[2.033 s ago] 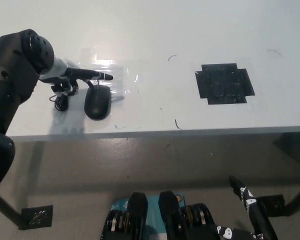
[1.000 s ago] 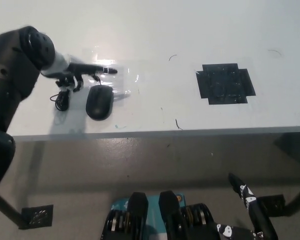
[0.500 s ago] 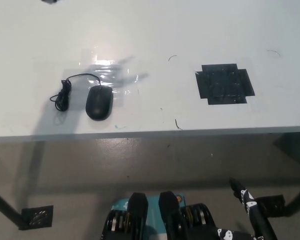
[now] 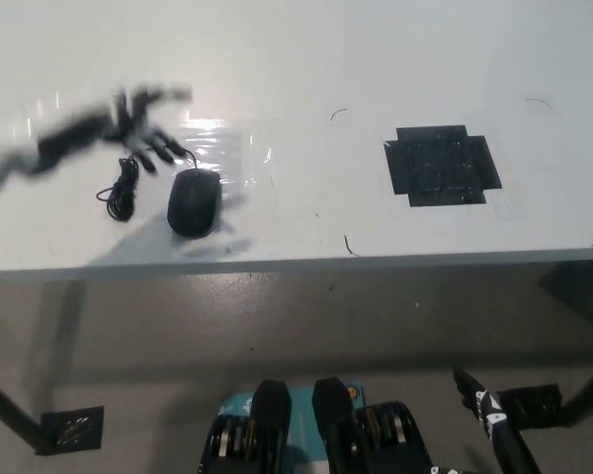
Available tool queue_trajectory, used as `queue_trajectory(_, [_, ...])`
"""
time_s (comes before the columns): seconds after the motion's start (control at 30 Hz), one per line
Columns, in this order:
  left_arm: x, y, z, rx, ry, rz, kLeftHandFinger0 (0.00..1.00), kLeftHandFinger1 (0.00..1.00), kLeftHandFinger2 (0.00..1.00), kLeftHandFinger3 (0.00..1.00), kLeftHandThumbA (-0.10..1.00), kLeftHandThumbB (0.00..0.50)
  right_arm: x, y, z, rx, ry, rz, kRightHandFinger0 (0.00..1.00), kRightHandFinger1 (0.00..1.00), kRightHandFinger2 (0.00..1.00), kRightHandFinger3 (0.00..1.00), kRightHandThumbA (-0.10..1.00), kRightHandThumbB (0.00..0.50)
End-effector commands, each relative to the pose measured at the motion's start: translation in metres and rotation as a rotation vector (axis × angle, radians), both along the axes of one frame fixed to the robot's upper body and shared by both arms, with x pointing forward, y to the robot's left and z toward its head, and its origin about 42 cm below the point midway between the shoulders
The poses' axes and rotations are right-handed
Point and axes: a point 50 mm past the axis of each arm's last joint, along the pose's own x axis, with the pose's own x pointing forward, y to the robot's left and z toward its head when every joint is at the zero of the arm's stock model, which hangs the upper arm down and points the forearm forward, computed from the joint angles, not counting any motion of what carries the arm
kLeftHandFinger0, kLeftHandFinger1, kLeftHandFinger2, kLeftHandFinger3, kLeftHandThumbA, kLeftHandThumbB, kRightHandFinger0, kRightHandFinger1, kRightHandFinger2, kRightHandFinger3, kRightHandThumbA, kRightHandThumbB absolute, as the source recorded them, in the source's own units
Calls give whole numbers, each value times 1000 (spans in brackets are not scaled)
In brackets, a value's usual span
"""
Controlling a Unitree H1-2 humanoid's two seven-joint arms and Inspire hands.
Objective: The robot uses left hand to click on the left button of the black mouse, which is placed on the left area of the table
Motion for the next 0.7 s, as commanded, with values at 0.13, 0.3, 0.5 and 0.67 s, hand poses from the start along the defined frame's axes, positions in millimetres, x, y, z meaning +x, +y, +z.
queue_trajectory(0.13, [-296,-16,-59,-533,-295,-68,1000,1000,1000,1000,1000,335,-10,3,-3,31,-50,-19,961,997,1000,1000,1000,185])
queue_trajectory(0.3, [-305,-23,-95,-526,-205,3,1000,1000,1000,1000,1000,378,-12,2,-6,35,-37,-16,964,1000,1000,1000,1000,183])
queue_trajectory(0.5, [-291,-32,-152,-510,-140,157,1000,1000,1000,1000,1000,398,-8,6,-4,37,-47,-12,954,996,1000,1000,1000,182])
queue_trajectory(0.67, [-268,-36,-210,-527,-118,288,1000,1000,1000,1000,1000,323,-1,10,-1,36,-58,6,958,1000,1000,1000,1000,173])
